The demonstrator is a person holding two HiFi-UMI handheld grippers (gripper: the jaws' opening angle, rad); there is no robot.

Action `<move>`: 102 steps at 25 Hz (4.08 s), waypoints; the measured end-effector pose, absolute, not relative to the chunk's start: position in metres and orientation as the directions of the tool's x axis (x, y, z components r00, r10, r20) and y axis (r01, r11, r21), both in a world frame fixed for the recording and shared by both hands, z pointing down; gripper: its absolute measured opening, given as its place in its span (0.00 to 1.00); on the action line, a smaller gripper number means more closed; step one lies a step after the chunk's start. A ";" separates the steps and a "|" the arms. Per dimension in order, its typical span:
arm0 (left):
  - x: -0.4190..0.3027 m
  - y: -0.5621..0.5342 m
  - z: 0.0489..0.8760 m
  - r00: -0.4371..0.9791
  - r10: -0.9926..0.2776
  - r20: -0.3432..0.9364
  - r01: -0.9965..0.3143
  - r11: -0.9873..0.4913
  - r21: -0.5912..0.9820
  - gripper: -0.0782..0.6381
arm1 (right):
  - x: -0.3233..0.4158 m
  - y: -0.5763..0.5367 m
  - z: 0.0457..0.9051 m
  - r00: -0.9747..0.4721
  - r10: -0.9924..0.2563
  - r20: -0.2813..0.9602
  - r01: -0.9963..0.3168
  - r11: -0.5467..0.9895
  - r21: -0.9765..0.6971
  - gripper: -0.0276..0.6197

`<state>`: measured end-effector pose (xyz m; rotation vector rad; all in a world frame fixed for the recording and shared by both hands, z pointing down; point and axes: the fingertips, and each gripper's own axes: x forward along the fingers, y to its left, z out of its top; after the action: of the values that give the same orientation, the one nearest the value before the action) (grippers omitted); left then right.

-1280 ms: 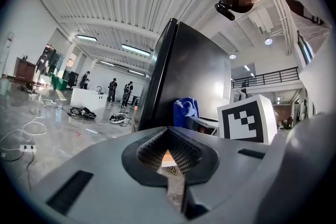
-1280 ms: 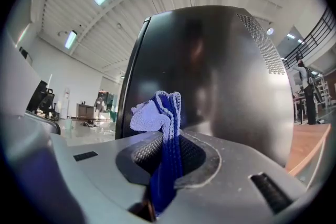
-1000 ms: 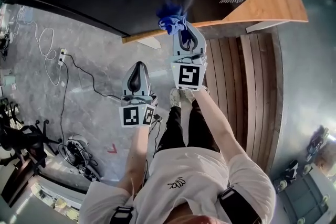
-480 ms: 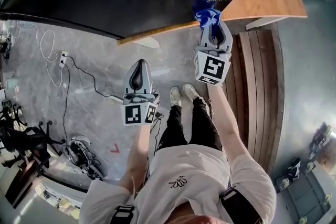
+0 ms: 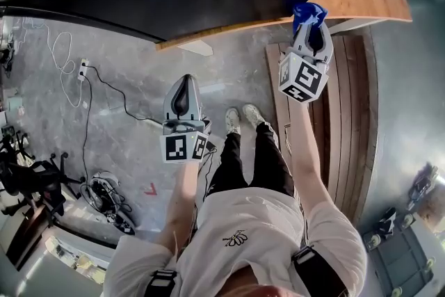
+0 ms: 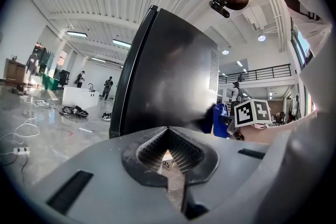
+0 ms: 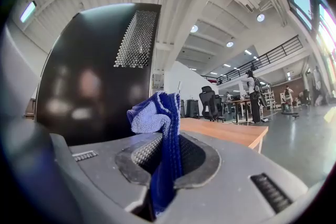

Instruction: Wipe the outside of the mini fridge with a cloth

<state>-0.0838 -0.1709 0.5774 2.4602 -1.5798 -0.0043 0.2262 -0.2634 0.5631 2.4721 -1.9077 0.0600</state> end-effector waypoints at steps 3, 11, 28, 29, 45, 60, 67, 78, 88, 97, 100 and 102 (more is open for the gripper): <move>-0.095 -0.168 0.577 0.408 -0.906 0.112 -0.905 -0.384 0.185 0.12 | 0.223 -0.251 0.557 0.272 -0.962 0.034 -0.962 -0.272 -0.008 0.14; -0.114 -0.167 0.580 0.379 -0.920 0.100 -0.917 -0.358 0.177 0.12 | 0.118 -0.215 0.558 0.072 -0.997 0.023 -0.997 -0.072 -0.026 0.14; -0.233 -0.127 0.618 0.135 -0.979 0.153 -0.984 -0.114 0.140 0.12 | -0.153 -0.268 0.602 -0.388 -0.919 -0.067 -0.919 0.391 -0.045 0.14; -0.233 -0.127 0.621 0.137 -0.978 0.155 -0.983 -0.115 0.143 0.12 | -0.156 -0.270 0.605 -0.394 -0.917 -0.062 -0.917 0.397 -0.037 0.14; -0.171 -0.156 0.626 0.289 -0.945 0.152 -0.950 -0.263 0.168 0.12 | -0.072 -0.279 0.612 -0.279 -0.959 -0.046 -0.959 0.275 0.068 0.14; -0.073 -0.189 0.623 0.434 -0.889 0.150 -0.897 -0.410 0.166 0.12 | 0.130 -0.275 0.627 0.042 -0.998 0.054 -0.999 -0.041 0.015 0.14; -0.057 -0.201 0.612 0.436 -0.888 0.145 -0.897 -0.414 0.156 0.12 | 0.192 -0.271 0.634 0.141 -0.985 0.104 -0.990 -0.139 0.030 0.14; -0.039 -0.216 0.564 0.404 -0.914 0.036 -0.893 -0.386 0.232 0.12 | 0.246 -0.253 0.616 0.226 -0.962 0.154 -0.974 -0.228 0.005 0.14; -0.012 -0.195 0.438 0.451 -0.885 -0.115 -0.855 -0.465 0.231 0.12 | 0.177 -0.184 0.493 -0.037 -0.979 0.202 -0.997 0.022 -0.074 0.14; -0.046 -0.137 0.394 0.445 -0.888 -0.116 -0.862 -0.460 0.214 0.12 | 0.126 -0.128 0.415 -0.167 -0.976 0.140 -0.986 0.168 -0.001 0.14; -0.061 -0.138 0.387 0.405 -0.905 -0.132 -0.881 -0.425 0.208 0.12 | 0.123 -0.130 0.405 -0.176 -0.978 0.114 -0.983 0.181 0.040 0.14; -0.070 -0.138 0.383 0.384 -0.912 -0.144 -0.892 -0.407 0.199 0.12 | 0.122 -0.131 0.401 -0.183 -0.978 0.101 -0.982 0.187 0.038 0.14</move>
<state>-0.0700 -0.1383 0.3829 2.5384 -1.6589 -0.3536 0.1224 -0.1311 0.4011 1.9392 -2.3398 0.0531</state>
